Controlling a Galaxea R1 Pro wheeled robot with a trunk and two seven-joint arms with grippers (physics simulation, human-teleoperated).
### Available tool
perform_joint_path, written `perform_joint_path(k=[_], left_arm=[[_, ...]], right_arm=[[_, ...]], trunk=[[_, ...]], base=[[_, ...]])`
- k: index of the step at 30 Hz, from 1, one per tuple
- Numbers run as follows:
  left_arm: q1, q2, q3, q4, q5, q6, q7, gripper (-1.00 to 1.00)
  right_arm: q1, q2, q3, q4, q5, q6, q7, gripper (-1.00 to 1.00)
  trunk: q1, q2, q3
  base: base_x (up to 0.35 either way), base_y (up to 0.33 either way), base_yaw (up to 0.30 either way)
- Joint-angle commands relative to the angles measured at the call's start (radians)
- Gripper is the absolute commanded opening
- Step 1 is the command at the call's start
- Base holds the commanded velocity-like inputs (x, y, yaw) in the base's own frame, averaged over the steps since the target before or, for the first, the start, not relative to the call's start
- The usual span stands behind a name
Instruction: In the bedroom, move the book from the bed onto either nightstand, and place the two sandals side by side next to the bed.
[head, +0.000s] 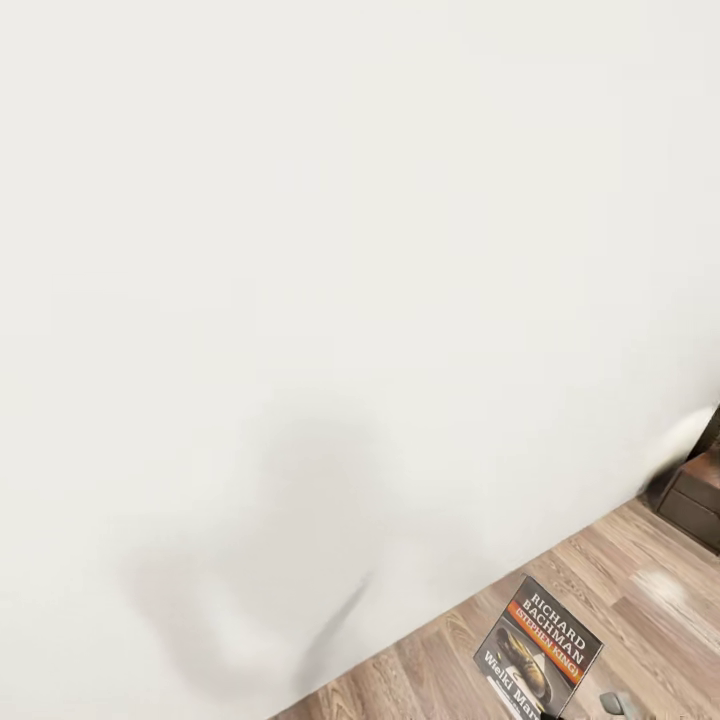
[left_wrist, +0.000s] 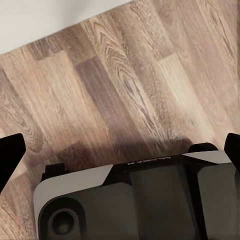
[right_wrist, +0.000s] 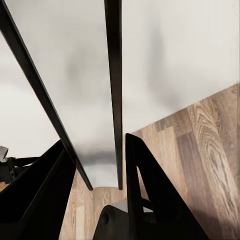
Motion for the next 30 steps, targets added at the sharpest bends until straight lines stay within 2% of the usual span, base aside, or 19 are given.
perform_joint_path(k=[1, 30], left_arm=[[-0.001, 0.000, 0.009, 0.001, -0.010, -0.004, -0.002, 1.00], [-0.001, -0.001, 0.008, 0.001, -0.010, -0.004, -0.002, 1.00]], right_arm=[[-0.001, 0.000, -0.006, 0.001, 0.002, 0.004, 0.004, -1.00], [-0.001, 0.000, -0.007, 0.001, 0.002, 0.004, 0.004, -1.00]], trunk=[[0.000, -0.002, -0.002], [0.000, -0.002, -0.002]], base=[[0.000, 0.000, -0.250], [0.000, 0.000, -0.250]])
